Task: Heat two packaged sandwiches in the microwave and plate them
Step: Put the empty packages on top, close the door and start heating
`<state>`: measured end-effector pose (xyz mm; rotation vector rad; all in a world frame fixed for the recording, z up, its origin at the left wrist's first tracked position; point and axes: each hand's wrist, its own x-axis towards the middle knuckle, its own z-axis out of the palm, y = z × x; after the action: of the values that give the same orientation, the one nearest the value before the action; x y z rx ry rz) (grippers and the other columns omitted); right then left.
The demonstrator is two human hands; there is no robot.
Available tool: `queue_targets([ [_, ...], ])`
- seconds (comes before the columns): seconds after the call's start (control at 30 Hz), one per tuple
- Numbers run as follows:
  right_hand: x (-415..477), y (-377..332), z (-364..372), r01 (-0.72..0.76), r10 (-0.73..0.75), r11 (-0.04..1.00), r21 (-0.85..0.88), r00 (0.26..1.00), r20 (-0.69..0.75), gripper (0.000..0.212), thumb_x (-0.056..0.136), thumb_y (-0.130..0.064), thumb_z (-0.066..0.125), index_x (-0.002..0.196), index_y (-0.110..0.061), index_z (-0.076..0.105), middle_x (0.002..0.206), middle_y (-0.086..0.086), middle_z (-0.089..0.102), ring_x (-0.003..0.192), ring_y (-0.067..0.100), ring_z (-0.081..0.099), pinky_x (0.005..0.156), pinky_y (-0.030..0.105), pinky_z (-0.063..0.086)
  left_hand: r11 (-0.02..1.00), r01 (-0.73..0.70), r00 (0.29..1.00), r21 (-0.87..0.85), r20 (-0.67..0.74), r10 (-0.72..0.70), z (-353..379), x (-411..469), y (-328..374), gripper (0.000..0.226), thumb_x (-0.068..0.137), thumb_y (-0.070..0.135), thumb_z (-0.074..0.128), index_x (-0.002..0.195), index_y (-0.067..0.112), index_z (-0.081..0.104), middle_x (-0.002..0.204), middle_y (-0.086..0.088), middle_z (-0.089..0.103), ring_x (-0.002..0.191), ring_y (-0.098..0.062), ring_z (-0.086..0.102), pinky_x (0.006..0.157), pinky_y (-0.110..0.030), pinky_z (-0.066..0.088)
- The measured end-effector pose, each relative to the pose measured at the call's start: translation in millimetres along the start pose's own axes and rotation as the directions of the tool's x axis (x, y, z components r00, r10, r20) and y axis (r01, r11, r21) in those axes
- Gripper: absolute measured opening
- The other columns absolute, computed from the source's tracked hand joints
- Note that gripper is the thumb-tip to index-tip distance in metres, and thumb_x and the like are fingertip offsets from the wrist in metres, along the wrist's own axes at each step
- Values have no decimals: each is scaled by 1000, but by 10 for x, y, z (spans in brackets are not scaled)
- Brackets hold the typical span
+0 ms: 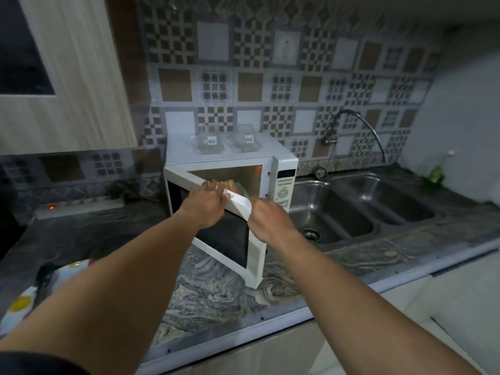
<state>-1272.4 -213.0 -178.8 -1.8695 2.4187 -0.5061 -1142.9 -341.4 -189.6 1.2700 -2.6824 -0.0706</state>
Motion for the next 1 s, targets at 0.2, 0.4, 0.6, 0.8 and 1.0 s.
queue_targets([
  [0.2, 510, 516, 23, 58, -49, 992, -116, 996, 79, 55, 106, -42, 29, 152, -13, 29, 151, 17, 40, 140, 36, 33, 112, 55, 31, 1000, 11, 996, 5, -90, -10, 229, 357, 156, 57, 105, 37, 20, 156, 12, 14, 163, -11, 13, 151, -27, 5, 121, -52, 6],
  [0.4, 1052, 851, 109, 166, -158, 940, -298, 986, 53, 69, 97, -7, 37, 158, -4, 6, 163, 20, 12, 153, 32, 3, 122, 51, 0, 998, 54, 987, 13, -152, -51, 481, 789, 262, 61, 104, 43, 18, 157, 17, 2, 165, -8, 0, 151, -24, -8, 122, -46, -4],
  [0.6, 1599, 1120, 184, 298, -319, 877, -377, 948, 6, 66, 98, -1, 32, 157, 0, 3, 163, 24, 9, 153, 35, 2, 124, 48, -1, 988, 138, 966, 72, -229, -118, 613, 1128, 382, 64, 103, 46, 17, 157, 17, -4, 164, -8, -7, 150, -24, -16, 120, -44, -10],
  [0.8, 2037, 1361, 286, 374, -400, 858, -352, 916, -2, 66, 98, -6, 31, 157, -1, 2, 164, 23, 5, 153, 34, -4, 123, 51, -3, 959, 229, 944, 169, -280, -177, 744, 1420, 413, 74, 92, 53, -4, 156, 16, -9, 163, -10, -13, 149, -27, -20, 120, -47, -13],
  [1.0, 2345, 1439, 314, 358, -382, 869, -341, 924, -4, 58, 109, -21, 21, 157, -5, -6, 166, 18, -4, 153, 31, -8, 121, 53, -10, 938, 298, 938, 179, -238, -253, 648, 1703, 423, 60, 104, 43, 7, 154, 18, -16, 162, -7, -17, 148, -24, -22, 119, -48, -14],
])
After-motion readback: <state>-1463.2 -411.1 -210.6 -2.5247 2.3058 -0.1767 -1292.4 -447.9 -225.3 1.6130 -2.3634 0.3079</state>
